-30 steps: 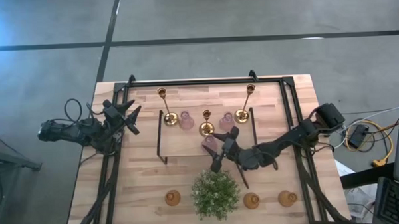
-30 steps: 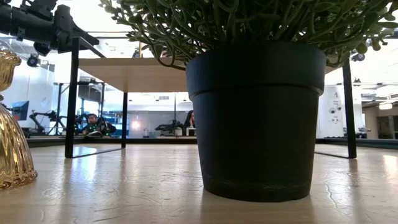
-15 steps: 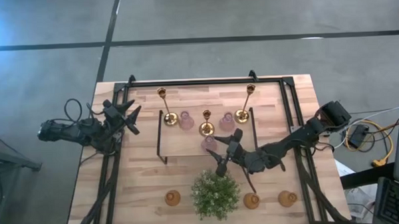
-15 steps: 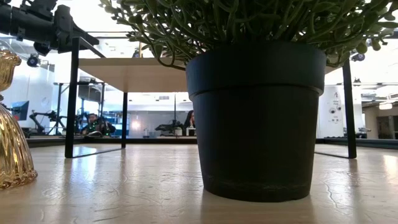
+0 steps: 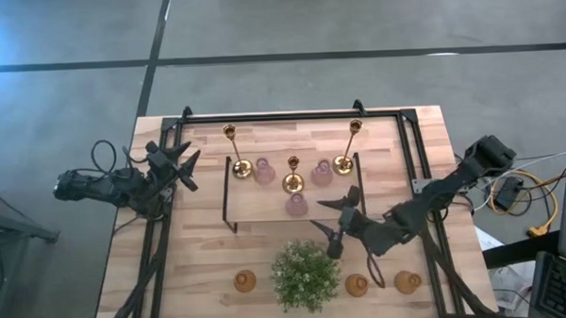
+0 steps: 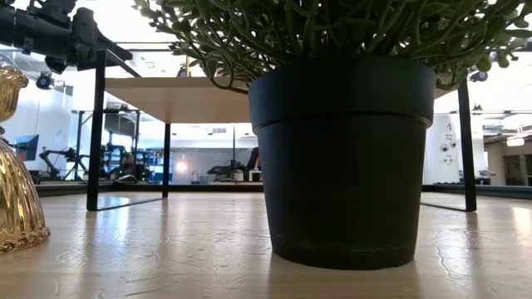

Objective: Pick & Place candle stick holders
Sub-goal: Put the right yellow vase on the shelf

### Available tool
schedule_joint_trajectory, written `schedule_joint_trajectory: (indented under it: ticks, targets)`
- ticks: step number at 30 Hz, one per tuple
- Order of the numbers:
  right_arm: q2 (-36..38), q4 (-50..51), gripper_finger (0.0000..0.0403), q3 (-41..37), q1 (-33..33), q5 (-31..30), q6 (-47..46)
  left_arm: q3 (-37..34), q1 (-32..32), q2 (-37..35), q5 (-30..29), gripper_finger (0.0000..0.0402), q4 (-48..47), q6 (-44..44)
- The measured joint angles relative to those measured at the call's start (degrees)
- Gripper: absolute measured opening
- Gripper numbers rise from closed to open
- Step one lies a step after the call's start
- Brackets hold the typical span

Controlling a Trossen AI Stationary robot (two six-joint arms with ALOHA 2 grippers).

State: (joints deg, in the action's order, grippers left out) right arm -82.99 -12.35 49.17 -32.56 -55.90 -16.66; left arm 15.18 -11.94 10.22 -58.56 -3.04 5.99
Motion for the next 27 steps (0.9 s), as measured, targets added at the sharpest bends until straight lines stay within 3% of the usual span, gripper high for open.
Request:
schedule_joint_trajectory:
  ticks: [5, 15, 22, 27]
  targets:
    - [2.74, 7.63, 0.0237, 0.00, -0.70, 0.44, -6.68, 0.00, 0.00, 0.00, 0.02, 0.0192, 0.02, -0.30]
    - [1.70, 11.40, 0.0184, -0.02, -1.26, 0.90, -6.95, 0.00, 0.00, 0.00, 0.02, 0.0193, 0.02, -0.43]
    - [4.51, 12.76, 0.0138, -0.04, -2.81, 4.25, -6.38, 0.00, 0.02, 0.00, 0.02, 0.0193, 0.02, -0.43]
    - [7.33, 19.03, 0.0092, -0.04, -3.37, 6.33, -7.27, 0.00, 0.02, 0.00, 0.00, 0.0193, 0.04, -0.43]
